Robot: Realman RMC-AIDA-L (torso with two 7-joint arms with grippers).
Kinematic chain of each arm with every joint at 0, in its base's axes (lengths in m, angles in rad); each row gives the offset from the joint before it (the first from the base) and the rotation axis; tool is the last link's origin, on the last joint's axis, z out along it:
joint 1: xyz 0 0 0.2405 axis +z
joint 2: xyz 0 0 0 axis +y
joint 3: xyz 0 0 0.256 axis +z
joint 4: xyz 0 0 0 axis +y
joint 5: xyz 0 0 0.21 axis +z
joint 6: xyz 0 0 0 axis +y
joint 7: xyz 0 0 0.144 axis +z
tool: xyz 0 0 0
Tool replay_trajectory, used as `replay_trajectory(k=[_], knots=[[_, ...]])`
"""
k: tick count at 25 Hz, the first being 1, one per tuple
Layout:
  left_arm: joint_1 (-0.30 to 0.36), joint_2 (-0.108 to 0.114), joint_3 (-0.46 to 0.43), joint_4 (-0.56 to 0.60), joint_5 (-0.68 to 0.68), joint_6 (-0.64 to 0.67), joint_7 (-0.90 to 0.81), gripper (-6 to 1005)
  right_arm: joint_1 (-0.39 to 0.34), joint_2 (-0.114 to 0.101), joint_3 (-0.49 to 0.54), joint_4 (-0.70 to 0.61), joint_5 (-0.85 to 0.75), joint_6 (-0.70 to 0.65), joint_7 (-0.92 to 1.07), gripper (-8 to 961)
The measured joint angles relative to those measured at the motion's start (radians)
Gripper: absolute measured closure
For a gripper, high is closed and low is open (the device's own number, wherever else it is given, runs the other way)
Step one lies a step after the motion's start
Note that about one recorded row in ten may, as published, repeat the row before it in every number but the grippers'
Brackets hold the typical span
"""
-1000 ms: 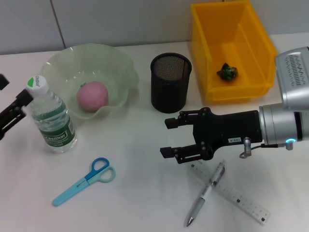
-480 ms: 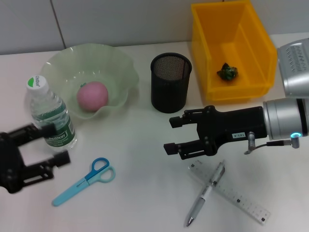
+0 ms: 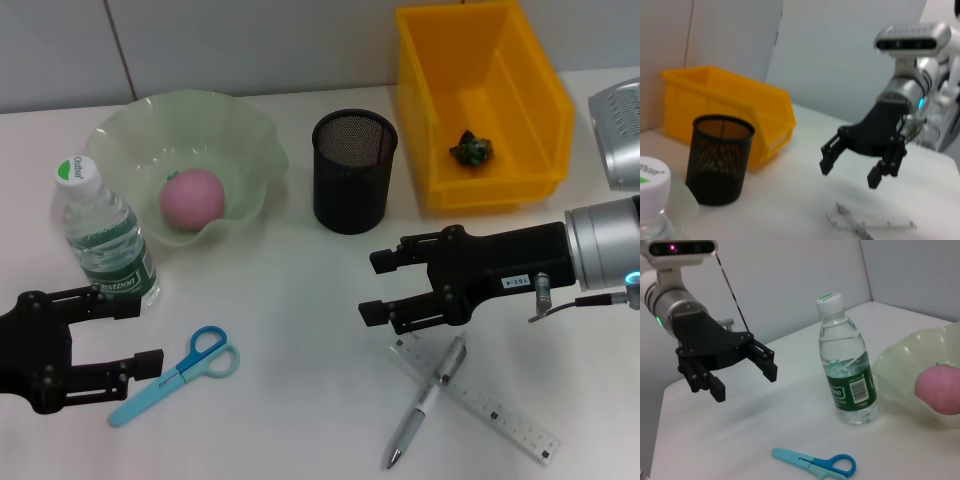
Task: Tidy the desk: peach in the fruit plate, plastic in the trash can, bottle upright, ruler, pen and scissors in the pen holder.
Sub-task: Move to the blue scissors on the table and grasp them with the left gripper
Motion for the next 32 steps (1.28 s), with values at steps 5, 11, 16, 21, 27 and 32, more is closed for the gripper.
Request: replay_trajectory(k=[5,11,16,21,27,32], knots=[[-0.004,0.001,0.066,0.137,0.045,0.004,-0.094,243,0.0,-0.003,-0.004,0.004,-0.016,-0.009,0.011,188],[-0.047,0.002,0.157,0.263,0.158,0.013,-0.245,244,0.002,-0.004,-0.002,-0.001,-0.06,-0.04,0.015,188],[-0.104,0.002,0.226,0.332,0.271,0.047,-0.373,245,0.004,-0.01,0.0,-0.004,-0.068,-0.05,0.007,189],[-0.162,0.001,0.29,0.406,0.348,0.091,-0.47,246,0.008,-0.012,-0.001,-0.005,-0.084,-0.046,0.003,189],[-0.21,-0.005,0.417,0.438,0.455,0.089,-0.548,247,0.011,-0.012,0.0,-0.006,-0.089,-0.046,0.003,189],[-0.227,-0.007,0.477,0.442,0.491,0.057,-0.585,249,0.013,-0.013,-0.004,-0.007,-0.092,-0.044,0.0,189]])
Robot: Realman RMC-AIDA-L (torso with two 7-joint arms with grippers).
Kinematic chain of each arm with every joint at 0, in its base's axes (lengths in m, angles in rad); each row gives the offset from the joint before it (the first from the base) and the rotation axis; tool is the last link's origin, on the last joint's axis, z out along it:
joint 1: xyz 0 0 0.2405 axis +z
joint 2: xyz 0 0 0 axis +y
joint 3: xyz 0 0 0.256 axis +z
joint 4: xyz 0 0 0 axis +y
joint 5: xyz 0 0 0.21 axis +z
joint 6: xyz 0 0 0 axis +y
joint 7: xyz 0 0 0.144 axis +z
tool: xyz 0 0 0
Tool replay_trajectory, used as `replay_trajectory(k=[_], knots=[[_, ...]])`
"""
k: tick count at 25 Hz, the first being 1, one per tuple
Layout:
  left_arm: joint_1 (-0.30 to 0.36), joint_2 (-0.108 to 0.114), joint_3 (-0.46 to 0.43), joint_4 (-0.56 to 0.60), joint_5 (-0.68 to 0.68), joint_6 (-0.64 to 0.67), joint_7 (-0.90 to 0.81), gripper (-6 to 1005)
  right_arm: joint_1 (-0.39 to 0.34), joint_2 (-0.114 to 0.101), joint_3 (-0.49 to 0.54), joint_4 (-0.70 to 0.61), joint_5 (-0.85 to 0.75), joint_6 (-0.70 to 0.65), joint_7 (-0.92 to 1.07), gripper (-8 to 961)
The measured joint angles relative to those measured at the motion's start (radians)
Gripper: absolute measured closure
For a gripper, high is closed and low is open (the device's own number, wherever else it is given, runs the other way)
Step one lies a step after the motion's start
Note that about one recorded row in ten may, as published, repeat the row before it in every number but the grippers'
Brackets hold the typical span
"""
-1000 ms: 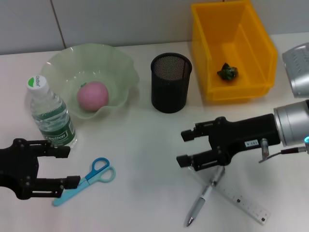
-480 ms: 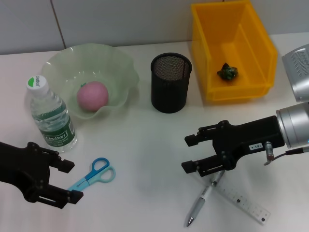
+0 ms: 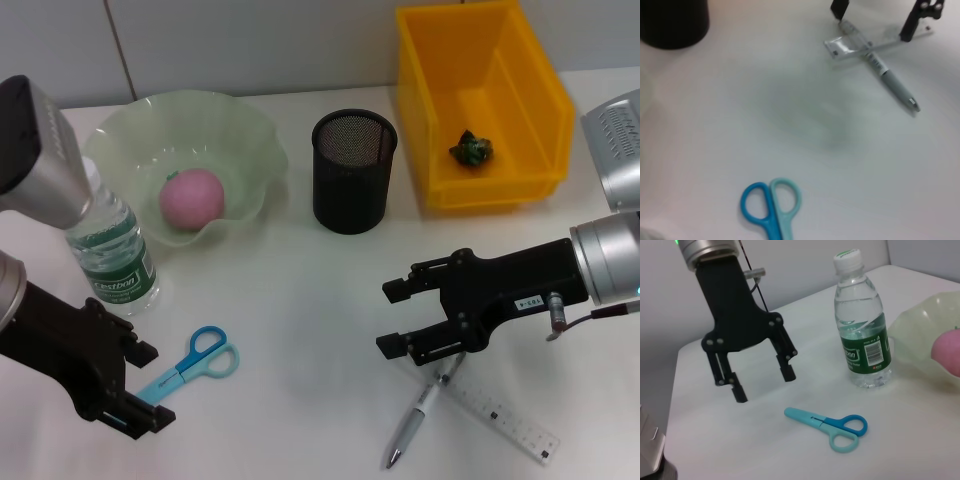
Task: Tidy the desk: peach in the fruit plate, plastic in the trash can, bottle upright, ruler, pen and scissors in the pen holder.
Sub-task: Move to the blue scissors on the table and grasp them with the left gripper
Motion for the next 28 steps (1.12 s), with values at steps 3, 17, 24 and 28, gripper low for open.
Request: replay_trajectory(k=[3,17,24,28], knots=[[-0.013,-0.001,0.025,0.001,0.036,-0.02,-0.019,250,0.004,0.0,0.0,-0.001,-0.001,-0.002,-0.004,189],[-0.061,-0.005,0.139,-0.057,0.098,-0.139,-0.125,254,0.026,0.0,-0.001,-0.01,-0.037,-0.007,0.0,189],[-0.071,-0.006,0.195,-0.084,0.098,-0.203,-0.138,256,0.034,0.0,0.004,-0.012,-0.039,-0.007,0.001,189],[-0.074,-0.005,0.216,-0.116,0.098,-0.231,-0.145,257,0.039,0.001,0.004,-0.012,-0.039,-0.006,0.001,189]])
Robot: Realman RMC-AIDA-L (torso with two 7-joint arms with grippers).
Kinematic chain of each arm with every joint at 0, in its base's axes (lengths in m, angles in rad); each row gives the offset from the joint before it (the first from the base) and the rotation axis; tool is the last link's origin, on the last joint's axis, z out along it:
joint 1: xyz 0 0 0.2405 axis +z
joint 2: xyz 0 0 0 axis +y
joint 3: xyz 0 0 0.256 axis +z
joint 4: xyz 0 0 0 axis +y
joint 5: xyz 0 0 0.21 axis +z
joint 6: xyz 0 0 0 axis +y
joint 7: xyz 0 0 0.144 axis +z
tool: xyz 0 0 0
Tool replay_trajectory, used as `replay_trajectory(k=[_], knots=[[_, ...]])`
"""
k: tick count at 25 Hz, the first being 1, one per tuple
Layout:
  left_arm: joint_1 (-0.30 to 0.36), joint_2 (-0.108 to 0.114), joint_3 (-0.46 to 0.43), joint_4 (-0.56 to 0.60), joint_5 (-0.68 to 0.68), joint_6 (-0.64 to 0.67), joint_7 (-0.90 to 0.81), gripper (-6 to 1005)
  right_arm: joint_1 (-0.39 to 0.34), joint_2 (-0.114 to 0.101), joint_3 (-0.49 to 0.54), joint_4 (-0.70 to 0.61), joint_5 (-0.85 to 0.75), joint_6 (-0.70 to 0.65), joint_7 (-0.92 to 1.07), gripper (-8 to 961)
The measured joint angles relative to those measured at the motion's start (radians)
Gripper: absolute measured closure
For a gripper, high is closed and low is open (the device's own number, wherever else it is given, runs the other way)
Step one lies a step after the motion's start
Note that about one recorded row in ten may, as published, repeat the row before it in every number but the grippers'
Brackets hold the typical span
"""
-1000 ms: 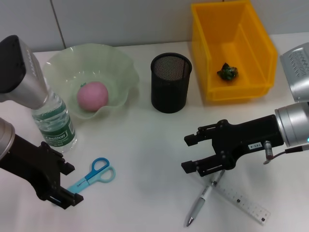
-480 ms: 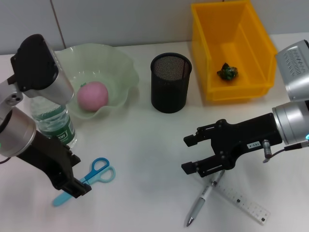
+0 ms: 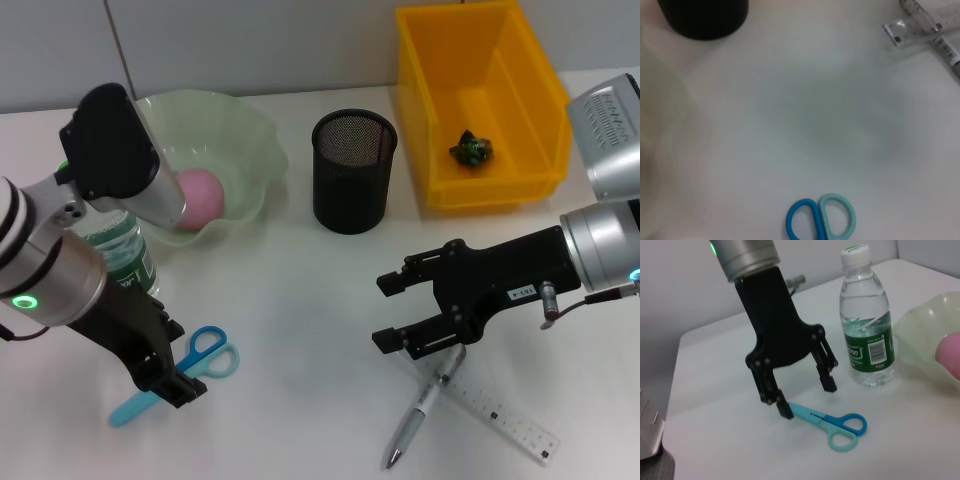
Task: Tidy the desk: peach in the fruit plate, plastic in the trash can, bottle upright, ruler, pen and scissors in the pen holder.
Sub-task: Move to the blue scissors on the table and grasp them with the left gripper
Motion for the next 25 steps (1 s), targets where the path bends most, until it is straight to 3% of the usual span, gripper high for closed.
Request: replay_trajectory(k=[8,13,18,25], knots=[[-0.03,0.0,0.027,-0.082,0.032,-0.048,-0.006,259,0.009,0.001,0.001,0.006,0.0,0.004,0.001,189],[-0.045,0.0,0.047,-0.091,0.046,-0.05,-0.012,261,0.009,0.0,0.001,0.006,0.0,0.005,0.002,189],[-0.055,-0.002,0.072,-0.092,0.05,-0.05,-0.025,356,0.009,-0.001,0.001,0.006,0.0,0.004,0.003,189],[-0.058,-0.002,0.114,-0.093,0.062,-0.058,-0.045,348,0.009,-0.001,-0.002,0.008,0.0,0.003,0.003,189]])
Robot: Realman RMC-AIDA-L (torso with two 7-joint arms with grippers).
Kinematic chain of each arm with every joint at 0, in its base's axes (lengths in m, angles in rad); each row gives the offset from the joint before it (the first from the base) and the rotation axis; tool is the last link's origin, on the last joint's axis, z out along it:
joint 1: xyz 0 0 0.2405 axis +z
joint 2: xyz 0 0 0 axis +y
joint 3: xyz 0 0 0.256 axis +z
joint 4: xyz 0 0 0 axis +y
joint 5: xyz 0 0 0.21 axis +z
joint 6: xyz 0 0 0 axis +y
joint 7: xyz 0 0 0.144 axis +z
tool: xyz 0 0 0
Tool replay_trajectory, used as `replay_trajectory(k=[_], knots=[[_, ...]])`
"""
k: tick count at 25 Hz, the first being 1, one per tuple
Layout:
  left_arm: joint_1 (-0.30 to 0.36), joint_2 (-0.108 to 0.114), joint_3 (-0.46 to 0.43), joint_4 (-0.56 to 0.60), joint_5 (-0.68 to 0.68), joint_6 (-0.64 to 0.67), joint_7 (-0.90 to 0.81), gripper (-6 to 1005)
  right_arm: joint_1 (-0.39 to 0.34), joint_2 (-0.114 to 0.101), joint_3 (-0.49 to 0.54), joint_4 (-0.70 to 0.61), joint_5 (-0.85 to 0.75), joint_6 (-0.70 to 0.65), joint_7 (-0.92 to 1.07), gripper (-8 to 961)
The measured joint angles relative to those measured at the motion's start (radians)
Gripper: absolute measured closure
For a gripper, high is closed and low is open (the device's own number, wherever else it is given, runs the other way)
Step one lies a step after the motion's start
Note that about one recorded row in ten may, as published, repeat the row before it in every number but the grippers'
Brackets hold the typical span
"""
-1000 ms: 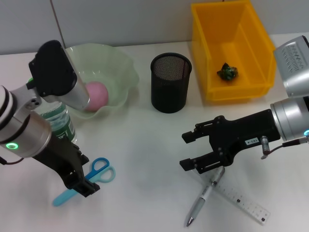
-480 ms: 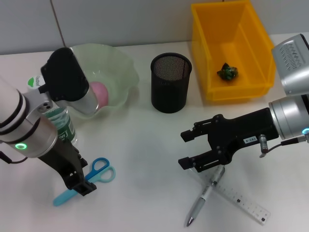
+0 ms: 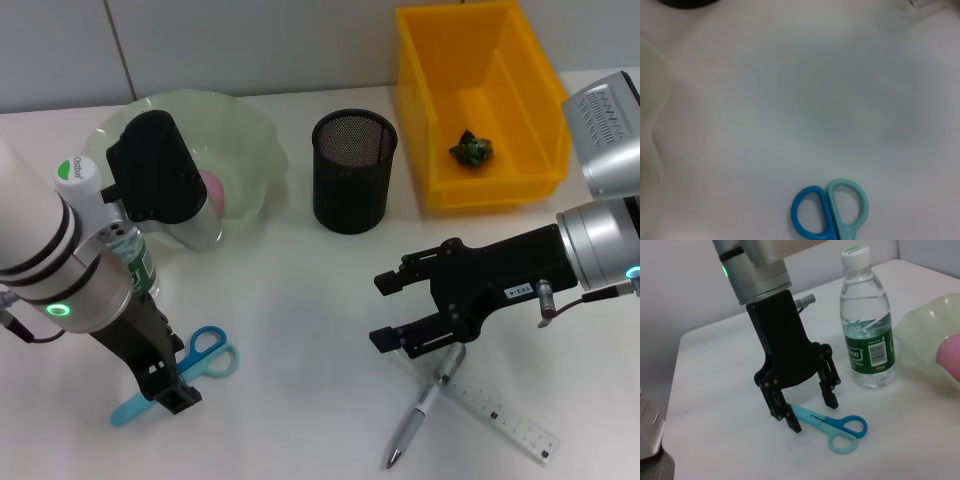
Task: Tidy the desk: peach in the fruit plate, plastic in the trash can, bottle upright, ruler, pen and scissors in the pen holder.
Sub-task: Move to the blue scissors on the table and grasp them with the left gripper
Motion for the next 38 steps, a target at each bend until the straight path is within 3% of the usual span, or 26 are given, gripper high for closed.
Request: replay_trajectory(k=[18,23,38], knots=[[-0.001,0.0,0.045,-0.011,0.014,-0.034,-0.007,369,-0.006,0.0,-0.002,0.001,-0.002,-0.004,0.016,189],[-0.002,0.0,0.046,-0.012,0.017,-0.043,-0.009,525,-0.006,0.0,-0.004,-0.004,-0.002,-0.004,0.021,189],[-0.015,0.0,0.046,-0.05,0.022,-0.052,-0.038,526,-0.001,0.001,-0.004,-0.005,-0.002,-0.004,0.023,189]])
